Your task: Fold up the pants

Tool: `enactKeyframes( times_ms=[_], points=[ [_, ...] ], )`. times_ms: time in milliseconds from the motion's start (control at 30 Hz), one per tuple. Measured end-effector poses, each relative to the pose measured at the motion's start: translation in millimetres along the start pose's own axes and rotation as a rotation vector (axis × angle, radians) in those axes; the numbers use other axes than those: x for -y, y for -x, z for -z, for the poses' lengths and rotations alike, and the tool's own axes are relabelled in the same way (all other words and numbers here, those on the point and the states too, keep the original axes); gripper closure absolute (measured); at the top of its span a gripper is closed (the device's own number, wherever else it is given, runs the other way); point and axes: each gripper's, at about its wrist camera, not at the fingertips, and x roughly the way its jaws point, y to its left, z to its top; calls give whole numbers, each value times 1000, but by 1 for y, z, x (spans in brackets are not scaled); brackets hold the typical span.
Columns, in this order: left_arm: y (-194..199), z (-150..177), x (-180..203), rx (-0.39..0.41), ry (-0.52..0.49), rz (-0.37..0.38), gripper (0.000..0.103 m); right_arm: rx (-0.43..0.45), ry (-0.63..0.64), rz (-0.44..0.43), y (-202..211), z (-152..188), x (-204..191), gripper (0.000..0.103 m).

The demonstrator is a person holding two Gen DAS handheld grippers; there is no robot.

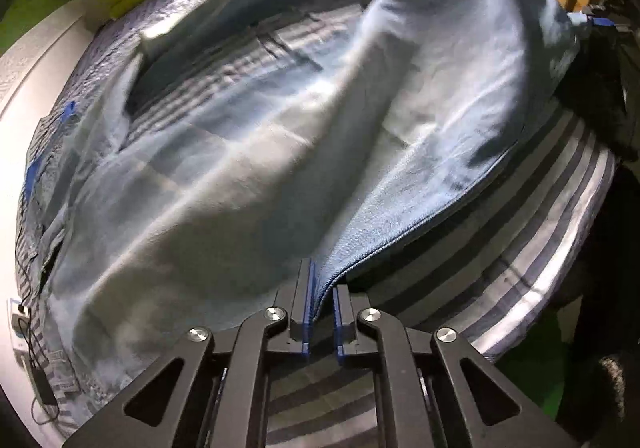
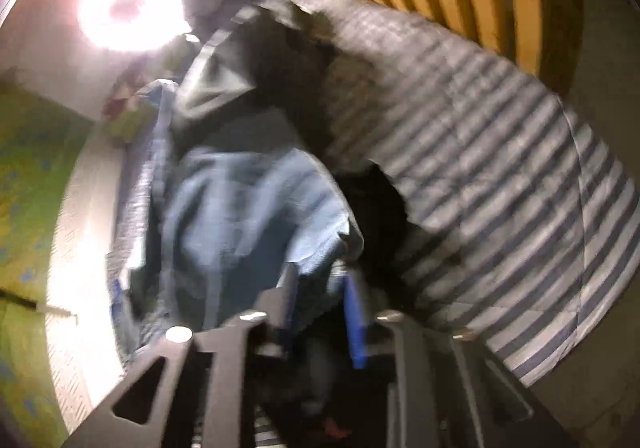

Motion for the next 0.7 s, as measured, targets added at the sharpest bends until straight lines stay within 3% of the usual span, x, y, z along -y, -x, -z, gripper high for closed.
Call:
enactKeyframes(
  times_ms=[167, 267, 367, 433, 500, 600, 700],
  points=[
    [37, -5, -16, 61, 67, 26, 98, 106, 117, -29, 55, -7, -42, 98],
    [52, 1, -17, 79, 81, 59, 98, 157, 161, 2, 81, 1, -46, 98],
    [41, 15, -2, 30, 41, 87, 97, 179, 177, 128, 86, 13, -28, 98],
    [25, 25, 13, -32, -8, 103, 92, 142, 140, 181, 73, 20, -8, 98],
    [15, 29, 19, -82, -10, 137, 76, 115, 153, 282, 57, 26, 3, 98],
    [25, 30, 7, -50, 56, 191, 75, 103, 197, 361, 46, 32, -2, 93],
    [48, 29, -24, 7, 164, 197, 74, 193, 283, 435, 61, 35, -28, 92]
  ],
)
